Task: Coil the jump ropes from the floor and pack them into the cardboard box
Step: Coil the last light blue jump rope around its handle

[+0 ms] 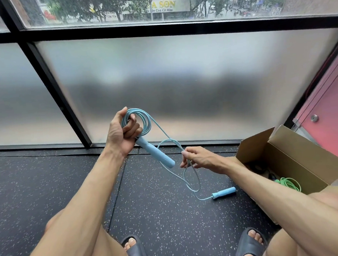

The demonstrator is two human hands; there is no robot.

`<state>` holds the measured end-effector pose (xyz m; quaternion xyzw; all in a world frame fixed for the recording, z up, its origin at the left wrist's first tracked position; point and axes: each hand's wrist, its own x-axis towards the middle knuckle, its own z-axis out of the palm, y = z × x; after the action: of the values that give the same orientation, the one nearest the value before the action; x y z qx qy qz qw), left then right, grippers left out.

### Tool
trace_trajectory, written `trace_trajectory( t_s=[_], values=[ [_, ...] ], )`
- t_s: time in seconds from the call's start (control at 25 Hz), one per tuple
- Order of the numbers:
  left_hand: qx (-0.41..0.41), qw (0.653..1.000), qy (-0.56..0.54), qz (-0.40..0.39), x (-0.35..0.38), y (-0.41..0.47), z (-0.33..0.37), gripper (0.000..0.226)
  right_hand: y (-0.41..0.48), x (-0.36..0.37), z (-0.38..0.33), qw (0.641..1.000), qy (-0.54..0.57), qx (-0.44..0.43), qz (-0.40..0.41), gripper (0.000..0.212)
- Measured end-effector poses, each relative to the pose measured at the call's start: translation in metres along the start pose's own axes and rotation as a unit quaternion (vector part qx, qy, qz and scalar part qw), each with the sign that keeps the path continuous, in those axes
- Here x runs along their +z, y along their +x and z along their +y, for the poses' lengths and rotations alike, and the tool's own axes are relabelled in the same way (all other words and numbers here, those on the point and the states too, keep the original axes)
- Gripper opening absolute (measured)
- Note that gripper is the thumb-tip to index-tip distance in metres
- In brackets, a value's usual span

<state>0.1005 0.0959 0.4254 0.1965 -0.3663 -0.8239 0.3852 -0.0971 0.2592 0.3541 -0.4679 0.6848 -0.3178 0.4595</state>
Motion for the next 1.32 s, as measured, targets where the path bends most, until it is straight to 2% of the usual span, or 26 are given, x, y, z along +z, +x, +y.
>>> trace_trajectory(
  t_s=[0.2, 0.4, 0.6, 0.68, 0.76, 0.84, 0.88, 0.92, 1.12, 1.24, 1.32],
  values=[
    [0.015, 0.999, -0.014, 0.028, -0.001, -0.001, 0.003, 0.046, 0.001, 0.004, 0.002, 0.999, 0.048, 0.017, -0.008, 0.017],
    [0.007, 0.999, 0.034, 0.041, 0.0, -0.003, 0.002, 0.042, 0.002, 0.001, -0.001, 0.996, -0.087, -0.007, 0.003, 0.012],
    [0.011, 1.0, 0.013, 0.015, 0.001, -0.006, 0.008, 0.044, 0.01, 0.002, 0.01, 0.98, -0.199, 0.008, 0.015, 0.043],
    [0.005, 1.0, 0.001, -0.007, 0.004, -0.008, 0.01, 0.046, 0.011, 0.001, 0.017, 0.975, -0.223, 0.018, -0.006, 0.05],
    [0.0, 1.0, -0.004, -0.024, 0.008, -0.01, 0.011, 0.047, 0.011, 0.002, 0.025, 0.976, -0.205, 0.044, -0.055, 0.043],
    [-0.001, 0.999, -0.011, -0.032, 0.01, -0.011, 0.013, 0.047, 0.01, 0.009, 0.028, 0.981, -0.15, 0.069, -0.102, 0.02],
    [0.001, 0.999, -0.015, -0.034, 0.01, -0.011, 0.014, 0.047, 0.012, 0.014, 0.03, 0.983, -0.125, 0.075, -0.11, 0.009],
    [0.002, 0.999, -0.02, -0.033, 0.01, -0.011, 0.015, 0.047, 0.016, 0.02, 0.034, 0.986, -0.113, 0.074, -0.1, 0.011],
    [-0.005, 0.999, -0.026, -0.037, 0.013, -0.011, 0.017, 0.049, 0.041, 0.036, 0.04, 0.98, -0.155, 0.07, 0.102, 0.068],
    [-0.02, 0.998, -0.018, -0.051, 0.017, -0.013, 0.015, 0.049, 0.051, 0.036, 0.034, 0.987, -0.141, 0.034, 0.07, 0.107],
    [-0.029, 0.997, -0.011, -0.064, 0.018, -0.013, 0.014, 0.048, 0.058, 0.042, 0.034, 0.992, -0.123, 0.023, 0.029, 0.102]
  ],
)
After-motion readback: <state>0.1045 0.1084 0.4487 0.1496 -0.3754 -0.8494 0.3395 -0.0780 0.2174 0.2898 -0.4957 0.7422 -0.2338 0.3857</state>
